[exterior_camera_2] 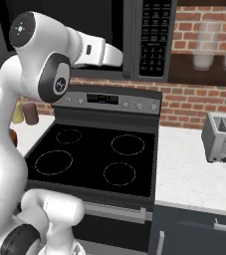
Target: Open the microwave, place the bowl with waffle inside the microwave, then close the microwave door and turn it on.
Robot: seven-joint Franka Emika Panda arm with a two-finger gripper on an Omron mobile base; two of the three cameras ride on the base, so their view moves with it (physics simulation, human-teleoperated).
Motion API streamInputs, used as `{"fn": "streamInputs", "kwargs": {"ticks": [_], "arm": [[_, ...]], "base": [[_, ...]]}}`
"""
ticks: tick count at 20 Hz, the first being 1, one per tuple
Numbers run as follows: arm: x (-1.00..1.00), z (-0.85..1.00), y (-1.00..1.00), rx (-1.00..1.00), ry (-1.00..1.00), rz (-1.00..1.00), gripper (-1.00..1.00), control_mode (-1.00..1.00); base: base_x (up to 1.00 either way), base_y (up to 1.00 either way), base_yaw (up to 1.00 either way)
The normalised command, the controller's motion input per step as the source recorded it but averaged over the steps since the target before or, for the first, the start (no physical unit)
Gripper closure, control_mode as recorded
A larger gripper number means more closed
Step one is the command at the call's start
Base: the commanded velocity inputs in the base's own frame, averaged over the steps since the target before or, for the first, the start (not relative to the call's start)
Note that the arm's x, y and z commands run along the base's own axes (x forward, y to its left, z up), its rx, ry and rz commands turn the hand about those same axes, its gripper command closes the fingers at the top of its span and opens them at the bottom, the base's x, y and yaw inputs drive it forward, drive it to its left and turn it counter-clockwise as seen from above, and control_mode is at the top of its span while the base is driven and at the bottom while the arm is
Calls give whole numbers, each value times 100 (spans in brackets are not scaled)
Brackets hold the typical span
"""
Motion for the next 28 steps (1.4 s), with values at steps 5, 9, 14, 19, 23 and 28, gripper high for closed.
{"fn": "streamInputs", "kwargs": {"ticks": [5, 9, 14, 19, 23, 28], "arm": [[13, -1, -19, 2, 0, 7, -100, -100], [28, 0, -6, 0, 0, 8, -100, -100], [25, -1, 0, 0, 0, 4, -100, -100], [3, 3, 0, 0, -3, 9, -100, -100], [0, 15, 0, 0, 0, 8, -100, -100], [2, 5, 5, 0, 0, 6, -100, -100]], "base": [[0, 0, 0], [0, 0, 0], [0, 0, 0], [0, 0, 0], [0, 0, 0], [0, 0, 0]]}}
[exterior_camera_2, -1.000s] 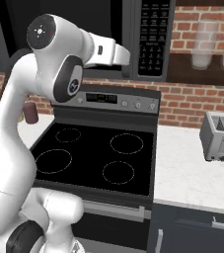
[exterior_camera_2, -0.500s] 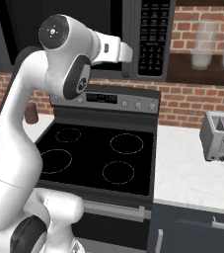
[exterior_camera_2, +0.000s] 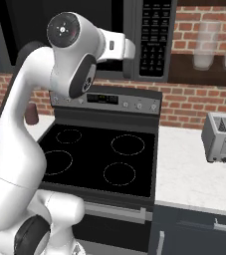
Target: Open the microwave, place the bowl with waffle inside the microwave, then close the microwave door and turn it on.
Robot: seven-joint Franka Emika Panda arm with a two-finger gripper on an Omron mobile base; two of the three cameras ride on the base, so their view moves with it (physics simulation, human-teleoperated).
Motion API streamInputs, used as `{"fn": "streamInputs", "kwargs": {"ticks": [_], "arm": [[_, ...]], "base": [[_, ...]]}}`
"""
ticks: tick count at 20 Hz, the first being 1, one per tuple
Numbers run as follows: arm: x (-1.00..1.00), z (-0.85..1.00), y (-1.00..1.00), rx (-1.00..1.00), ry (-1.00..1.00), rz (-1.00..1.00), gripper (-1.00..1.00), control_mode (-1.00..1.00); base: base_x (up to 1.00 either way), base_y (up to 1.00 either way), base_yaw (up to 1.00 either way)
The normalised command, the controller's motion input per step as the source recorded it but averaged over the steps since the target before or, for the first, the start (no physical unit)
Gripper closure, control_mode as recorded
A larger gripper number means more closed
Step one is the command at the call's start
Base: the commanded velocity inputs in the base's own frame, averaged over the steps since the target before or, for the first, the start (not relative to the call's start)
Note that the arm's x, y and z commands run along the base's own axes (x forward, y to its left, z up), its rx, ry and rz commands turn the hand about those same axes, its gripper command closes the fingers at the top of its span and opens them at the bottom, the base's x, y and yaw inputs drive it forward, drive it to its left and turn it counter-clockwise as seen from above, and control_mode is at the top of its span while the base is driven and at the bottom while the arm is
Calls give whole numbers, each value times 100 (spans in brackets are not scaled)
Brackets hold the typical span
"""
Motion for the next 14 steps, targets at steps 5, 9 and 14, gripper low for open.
{"fn": "streamInputs", "kwargs": {"ticks": [5, 9, 14], "arm": [[31, 0, 1, 0, 0, 0, -100, -100], [41, -7, 0, 0, 5, 0, -100, -100], [45, 0, -5, 0, 12, -6, -100, -100]], "base": [[0, 0, 0], [0, 0, 0], [0, 0, 0]]}}
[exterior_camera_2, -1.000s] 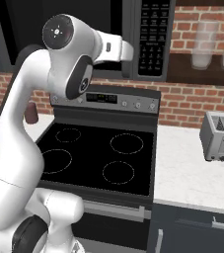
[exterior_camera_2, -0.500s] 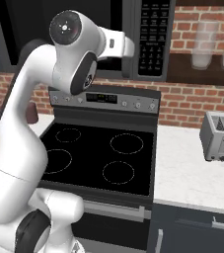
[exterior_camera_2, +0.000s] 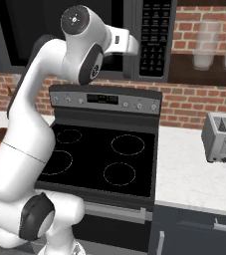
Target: Open the microwave, place the bowl with waffle inside the microwave, then close the microwave door and turn it on.
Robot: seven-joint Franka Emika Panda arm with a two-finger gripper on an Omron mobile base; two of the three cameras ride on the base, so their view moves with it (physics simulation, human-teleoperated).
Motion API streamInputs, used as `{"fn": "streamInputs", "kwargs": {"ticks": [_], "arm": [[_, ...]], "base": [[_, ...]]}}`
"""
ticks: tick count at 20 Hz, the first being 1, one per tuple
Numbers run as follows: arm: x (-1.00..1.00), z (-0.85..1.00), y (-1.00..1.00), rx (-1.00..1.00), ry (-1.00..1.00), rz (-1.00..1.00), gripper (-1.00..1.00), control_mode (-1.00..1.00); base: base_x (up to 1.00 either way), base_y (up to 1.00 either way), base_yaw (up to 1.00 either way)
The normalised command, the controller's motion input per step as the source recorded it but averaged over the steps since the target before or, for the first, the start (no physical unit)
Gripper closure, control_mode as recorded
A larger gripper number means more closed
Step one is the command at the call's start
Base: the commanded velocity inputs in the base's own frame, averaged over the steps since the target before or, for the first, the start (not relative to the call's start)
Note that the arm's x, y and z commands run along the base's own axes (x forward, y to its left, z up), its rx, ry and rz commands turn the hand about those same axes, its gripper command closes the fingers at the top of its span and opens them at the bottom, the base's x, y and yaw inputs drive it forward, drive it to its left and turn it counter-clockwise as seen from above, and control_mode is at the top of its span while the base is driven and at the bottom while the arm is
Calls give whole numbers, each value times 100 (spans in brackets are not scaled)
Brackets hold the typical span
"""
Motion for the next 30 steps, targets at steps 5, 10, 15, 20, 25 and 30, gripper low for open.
{"fn": "streamInputs", "kwargs": {"ticks": [5, 10, 15, 20, 25, 30], "arm": [[44, 0, -20, 1, 12, -4, -100, -100], [33, -1, -22, 3, 7, -1, -100, -100], [34, -10, -11, 4, 1, 0, -100, -100], [27, -20, 0, 4, 0, 0, -100, -100], [27, -26, 0, 2, 0, 0, -100, -100], [21, -17, 0, 1, -1, 0, -100, -100]], "base": [[0, 0, 0], [0, 0, 0], [0, 0, 0], [0, 0, 0], [0, 0, 0], [0, 0, 0]]}}
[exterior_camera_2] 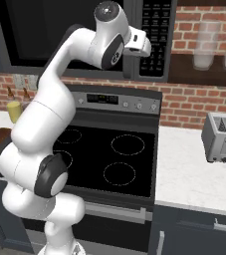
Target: Open the microwave, place the bowl with waffle inside the microwave, then close the microwave door and turn it on.
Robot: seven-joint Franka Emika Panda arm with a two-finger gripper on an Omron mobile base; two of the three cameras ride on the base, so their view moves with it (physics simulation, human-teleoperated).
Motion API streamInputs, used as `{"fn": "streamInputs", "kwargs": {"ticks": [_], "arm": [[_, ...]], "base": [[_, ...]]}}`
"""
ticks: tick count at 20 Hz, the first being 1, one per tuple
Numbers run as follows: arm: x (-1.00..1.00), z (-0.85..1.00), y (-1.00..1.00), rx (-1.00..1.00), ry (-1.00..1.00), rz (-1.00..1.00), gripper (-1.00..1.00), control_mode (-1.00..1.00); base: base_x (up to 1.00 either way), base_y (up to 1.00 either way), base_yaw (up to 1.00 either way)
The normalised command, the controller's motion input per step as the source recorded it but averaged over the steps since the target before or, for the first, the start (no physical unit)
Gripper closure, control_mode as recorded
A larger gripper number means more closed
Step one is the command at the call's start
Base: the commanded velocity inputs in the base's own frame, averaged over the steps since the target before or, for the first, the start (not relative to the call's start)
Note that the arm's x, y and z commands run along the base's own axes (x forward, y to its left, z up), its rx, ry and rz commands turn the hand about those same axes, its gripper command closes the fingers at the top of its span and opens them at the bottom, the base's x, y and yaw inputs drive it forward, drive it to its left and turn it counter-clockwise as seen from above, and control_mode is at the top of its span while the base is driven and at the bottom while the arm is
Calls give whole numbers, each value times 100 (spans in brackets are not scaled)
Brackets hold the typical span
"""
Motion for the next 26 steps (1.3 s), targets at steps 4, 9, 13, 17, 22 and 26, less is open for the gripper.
{"fn": "streamInputs", "kwargs": {"ticks": [4, 9, 13, 17, 22, 26], "arm": [[22, -14, 0, 0, -6, 0, -100, -100], [16, -14, 0, 2, -8, 0, -100, -100], [5, -6, 0, 4, -4, 0, -100, -100], [8, 0, 0, 0, -1, 0, -100, -100], [5, 0, 0, 0, 0, 0, 100, -100], [0, 0, 0, 0, 0, 0, 100, -100]], "base": [[0, 0, 0], [0, 0, 0], [0, 0, 0], [0, 0, 0], [0, 0, 0], [0, 0, 0]]}}
